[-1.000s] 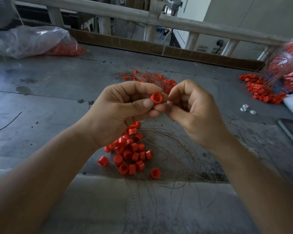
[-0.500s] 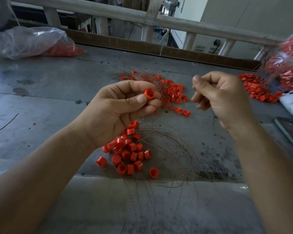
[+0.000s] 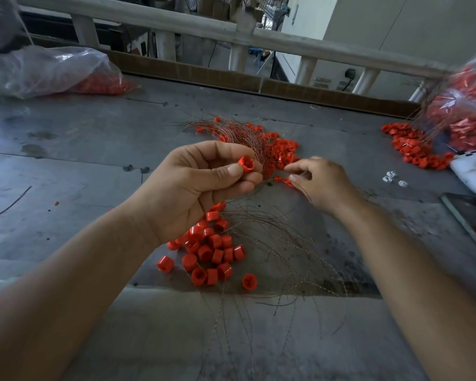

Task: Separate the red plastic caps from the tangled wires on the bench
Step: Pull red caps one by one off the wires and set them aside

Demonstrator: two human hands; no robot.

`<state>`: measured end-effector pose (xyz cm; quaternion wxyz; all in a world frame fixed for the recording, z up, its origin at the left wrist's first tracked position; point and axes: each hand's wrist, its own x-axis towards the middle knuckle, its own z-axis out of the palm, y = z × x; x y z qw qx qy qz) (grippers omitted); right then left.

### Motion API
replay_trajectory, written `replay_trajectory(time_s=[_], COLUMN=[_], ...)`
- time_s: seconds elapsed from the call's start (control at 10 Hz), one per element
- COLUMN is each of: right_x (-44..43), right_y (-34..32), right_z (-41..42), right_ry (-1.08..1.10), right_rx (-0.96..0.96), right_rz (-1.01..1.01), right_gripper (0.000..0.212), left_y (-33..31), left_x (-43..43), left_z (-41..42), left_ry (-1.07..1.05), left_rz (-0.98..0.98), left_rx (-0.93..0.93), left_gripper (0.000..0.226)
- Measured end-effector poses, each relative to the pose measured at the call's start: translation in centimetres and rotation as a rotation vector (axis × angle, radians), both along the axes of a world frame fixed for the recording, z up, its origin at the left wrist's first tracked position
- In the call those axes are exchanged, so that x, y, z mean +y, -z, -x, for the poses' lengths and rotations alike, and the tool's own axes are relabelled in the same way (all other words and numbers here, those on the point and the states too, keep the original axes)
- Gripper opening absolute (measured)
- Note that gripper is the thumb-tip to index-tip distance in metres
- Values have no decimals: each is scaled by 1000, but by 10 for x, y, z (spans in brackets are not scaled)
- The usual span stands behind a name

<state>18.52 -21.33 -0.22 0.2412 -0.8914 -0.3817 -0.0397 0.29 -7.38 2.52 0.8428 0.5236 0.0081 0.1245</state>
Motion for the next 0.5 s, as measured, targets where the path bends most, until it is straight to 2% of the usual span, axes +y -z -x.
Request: replay_trajectory(time_s=[0.3, 0.4, 0.5], right_x=[2, -1, -7], right_y=[1, -9, -25], right_z=[4, 0, 4], right_ry=[-39, 21, -2], right_rx=[-11, 100, 389], right_rz=[-120, -337, -609], right_gripper=[8, 10, 16], left_y=[1, 0, 1], left_x=[-1, -1, -1], left_z=[-1, -1, -1], left_ry=[-7, -5, -1], left_rz=[-10, -11, -8], left_rx=[14, 13, 18], left_gripper=[23, 23, 22])
